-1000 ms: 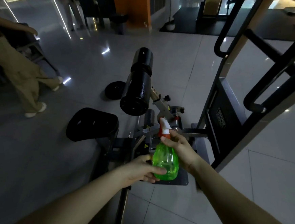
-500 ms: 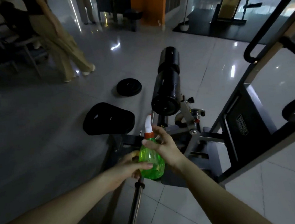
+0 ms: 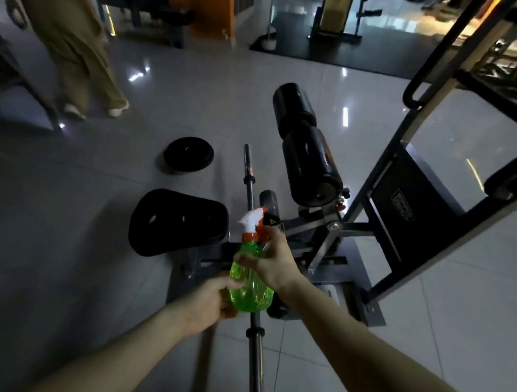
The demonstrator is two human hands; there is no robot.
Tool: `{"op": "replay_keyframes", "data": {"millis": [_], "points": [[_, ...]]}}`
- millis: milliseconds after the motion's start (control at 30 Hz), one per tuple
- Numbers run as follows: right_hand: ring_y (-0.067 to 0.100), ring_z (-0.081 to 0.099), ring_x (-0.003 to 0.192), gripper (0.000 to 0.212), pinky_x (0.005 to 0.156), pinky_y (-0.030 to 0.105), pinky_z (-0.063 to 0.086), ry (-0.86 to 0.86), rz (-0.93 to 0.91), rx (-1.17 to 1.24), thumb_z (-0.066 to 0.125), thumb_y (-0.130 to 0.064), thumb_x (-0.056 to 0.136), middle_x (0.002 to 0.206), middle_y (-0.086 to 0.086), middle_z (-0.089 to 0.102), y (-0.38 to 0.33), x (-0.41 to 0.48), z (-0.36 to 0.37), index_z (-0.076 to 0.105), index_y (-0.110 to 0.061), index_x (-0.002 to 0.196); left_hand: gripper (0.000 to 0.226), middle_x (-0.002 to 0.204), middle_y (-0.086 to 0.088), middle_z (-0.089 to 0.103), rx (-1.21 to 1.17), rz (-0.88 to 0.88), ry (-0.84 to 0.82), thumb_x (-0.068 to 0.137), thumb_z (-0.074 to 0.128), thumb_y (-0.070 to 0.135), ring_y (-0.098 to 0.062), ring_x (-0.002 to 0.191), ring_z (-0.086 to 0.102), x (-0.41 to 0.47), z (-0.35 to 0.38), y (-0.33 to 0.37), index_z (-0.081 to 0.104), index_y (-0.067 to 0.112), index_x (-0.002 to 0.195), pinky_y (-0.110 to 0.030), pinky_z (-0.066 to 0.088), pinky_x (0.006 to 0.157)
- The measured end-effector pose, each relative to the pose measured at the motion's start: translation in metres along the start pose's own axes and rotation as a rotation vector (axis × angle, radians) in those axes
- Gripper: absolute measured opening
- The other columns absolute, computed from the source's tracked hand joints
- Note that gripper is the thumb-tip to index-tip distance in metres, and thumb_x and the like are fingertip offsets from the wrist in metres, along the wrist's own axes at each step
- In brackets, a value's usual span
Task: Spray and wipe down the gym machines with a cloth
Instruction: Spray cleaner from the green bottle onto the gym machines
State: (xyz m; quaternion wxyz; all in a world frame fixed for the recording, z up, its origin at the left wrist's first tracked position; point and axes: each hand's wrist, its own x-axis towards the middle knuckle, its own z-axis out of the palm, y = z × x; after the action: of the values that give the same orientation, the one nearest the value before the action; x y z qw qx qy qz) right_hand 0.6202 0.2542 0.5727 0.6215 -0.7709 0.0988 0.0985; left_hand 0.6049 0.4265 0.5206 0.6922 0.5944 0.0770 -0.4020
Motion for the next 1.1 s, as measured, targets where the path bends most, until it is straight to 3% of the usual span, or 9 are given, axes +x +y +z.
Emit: {"op": "replay_keyframes", "data": {"millis": [100,267,367,467,667,767,1000,1100], "points": [[0.020,0.057,0.120,0.079,0.091,0.030,0.050,0.030,0.012,-0.003,0.089,-0.021,0.079,0.134,-0.002,0.051,-0.006,0.004,0.013,0.040,-0.031,0.140,0.093,0.129,-0.018,0.068,-0.035,0.013,-0.028,0.057,0.087,0.049,-0.038,0.124,0.057,-0.002,-0.013,0.002,0.058,0.011,0.137,-0.038,0.044,0.093],[0.022,0.052,0.131,0.092,0.107,0.042,0.052,0.033,-0.042,-0.081,0.089,-0.029,0.079,0.142,-0.003,0.043,-0.022,0.007,0.021,0.035,-0.028,0.153,0.096,0.129,-0.018,0.068,-0.064,0.059,-0.059,0.053,0.092,0.048,-0.031,0.116,0.060,-0.009,-0.022,0.018,0.059,0.013,0.135,-0.036,0.046,0.087],[0.023,0.055,0.126,0.082,0.104,0.048,0.054,0.088,-0.078,-0.066,0.089,-0.026,0.078,0.134,-0.005,0.043,-0.034,0.013,0.020,0.041,-0.027,0.145,0.076,0.129,-0.020,0.068,-0.109,0.097,-0.046,0.068,0.079,0.032,-0.033,0.114,0.062,-0.009,-0.020,0.032,0.056,0.013,0.138,-0.037,0.046,0.083],[0.021,0.060,0.118,0.074,0.097,0.043,0.058,0.089,-0.096,0.012,0.088,-0.017,0.078,0.131,-0.002,0.050,-0.048,0.016,0.015,0.042,-0.031,0.134,0.071,0.129,-0.022,0.067,-0.095,0.120,-0.041,0.070,0.073,0.028,-0.037,0.117,0.062,-0.009,-0.016,0.049,0.057,0.012,0.137,-0.039,0.047,0.087],[0.016,0.067,0.107,0.079,0.076,0.024,0.061,0.073,-0.153,0.037,0.089,-0.014,0.077,0.132,0.003,0.058,-0.069,0.027,0.005,0.044,-0.023,0.142,0.074,0.132,-0.022,0.065,-0.049,0.180,-0.033,0.070,0.073,0.030,-0.032,0.110,0.060,-0.011,-0.010,0.075,0.054,0.010,0.139,-0.036,0.046,0.081],[0.019,0.069,0.106,0.080,0.073,0.024,0.061,0.098,-0.165,0.056,0.089,-0.013,0.077,0.131,0.005,0.057,-0.080,0.032,0.001,0.044,-0.022,0.144,0.073,0.130,-0.019,0.067,-0.019,0.212,-0.047,0.071,0.075,0.034,-0.032,0.112,0.061,-0.010,-0.010,0.089,0.056,0.013,0.138,-0.037,0.046,0.084],[0.002,0.072,0.071,0.054,0.059,0.016,0.054,0.042,-0.199,0.095,0.080,-0.003,0.085,0.097,-0.006,0.066,-0.118,0.032,-0.026,0.050,-0.018,0.127,0.083,0.125,-0.014,0.071,0.081,0.278,-0.047,0.062,0.086,0.050,-0.028,0.107,0.066,-0.009,-0.004,0.126,0.057,0.015,0.131,-0.034,0.047,0.080],[0.009,0.069,0.089,0.062,0.067,0.018,0.055,0.071,-0.223,0.078,0.084,-0.013,0.083,0.106,-0.007,0.063,-0.135,0.044,-0.038,0.051,-0.014,0.136,0.092,0.124,-0.015,0.071,0.112,0.308,-0.025,0.059,0.089,0.054,-0.033,0.108,0.067,-0.001,0.002,0.147,0.055,0.013,0.134,-0.037,0.047,0.081]]}}
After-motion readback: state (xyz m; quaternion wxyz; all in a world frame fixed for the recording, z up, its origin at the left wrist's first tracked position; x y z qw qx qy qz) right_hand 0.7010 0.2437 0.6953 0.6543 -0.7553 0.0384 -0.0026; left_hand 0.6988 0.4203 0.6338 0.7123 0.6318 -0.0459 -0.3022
